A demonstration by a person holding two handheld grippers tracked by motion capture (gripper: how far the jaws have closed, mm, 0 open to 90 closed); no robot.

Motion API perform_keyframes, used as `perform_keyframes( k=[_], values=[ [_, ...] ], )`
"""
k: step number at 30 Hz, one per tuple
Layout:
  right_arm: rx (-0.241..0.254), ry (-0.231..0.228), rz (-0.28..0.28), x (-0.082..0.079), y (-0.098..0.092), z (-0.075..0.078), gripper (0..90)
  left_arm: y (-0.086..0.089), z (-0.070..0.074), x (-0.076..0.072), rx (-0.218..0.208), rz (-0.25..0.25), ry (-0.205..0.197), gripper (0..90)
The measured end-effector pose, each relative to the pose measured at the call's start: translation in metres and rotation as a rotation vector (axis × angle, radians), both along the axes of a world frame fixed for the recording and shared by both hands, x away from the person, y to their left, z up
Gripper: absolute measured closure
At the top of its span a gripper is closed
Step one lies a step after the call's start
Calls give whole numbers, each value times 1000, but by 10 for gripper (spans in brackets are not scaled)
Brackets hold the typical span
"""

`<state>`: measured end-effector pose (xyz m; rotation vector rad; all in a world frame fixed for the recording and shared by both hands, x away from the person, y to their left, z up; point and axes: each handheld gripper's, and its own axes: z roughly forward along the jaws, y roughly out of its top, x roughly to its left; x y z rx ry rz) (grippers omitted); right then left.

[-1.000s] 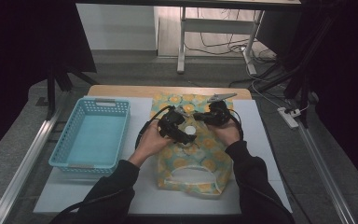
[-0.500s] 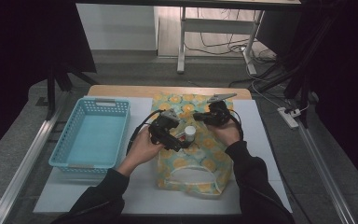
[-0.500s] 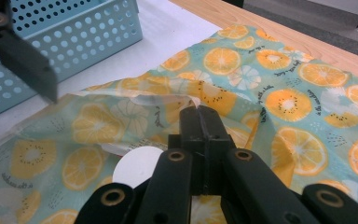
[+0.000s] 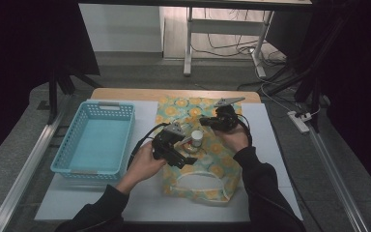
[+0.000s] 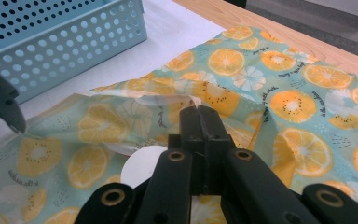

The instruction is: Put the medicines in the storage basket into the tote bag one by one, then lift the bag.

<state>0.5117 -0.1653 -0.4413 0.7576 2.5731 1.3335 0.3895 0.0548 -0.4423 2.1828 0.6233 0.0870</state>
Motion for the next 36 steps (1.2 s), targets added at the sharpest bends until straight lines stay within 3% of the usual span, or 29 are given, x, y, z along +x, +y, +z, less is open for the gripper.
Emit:
perform_keyframes(
  k=[8,13,16,23,36],
  values=[
    [2,-2,5,-2,0,1,900,-2,-9,-12,1,-9,5,0],
    [3,-4,4,-3,0,2,900,-3,-20,-14,41,5,30,0],
    [4,-5,5,-3,-1,3,900,-4,-29,-14,60,8,43,1],
    [4,-6,11,-4,1,4,900,-13,-52,-12,133,-15,14,0],
    [0,-1,19,-5,6,1,900,-20,-83,2,167,-2,54,0]
  ],
)
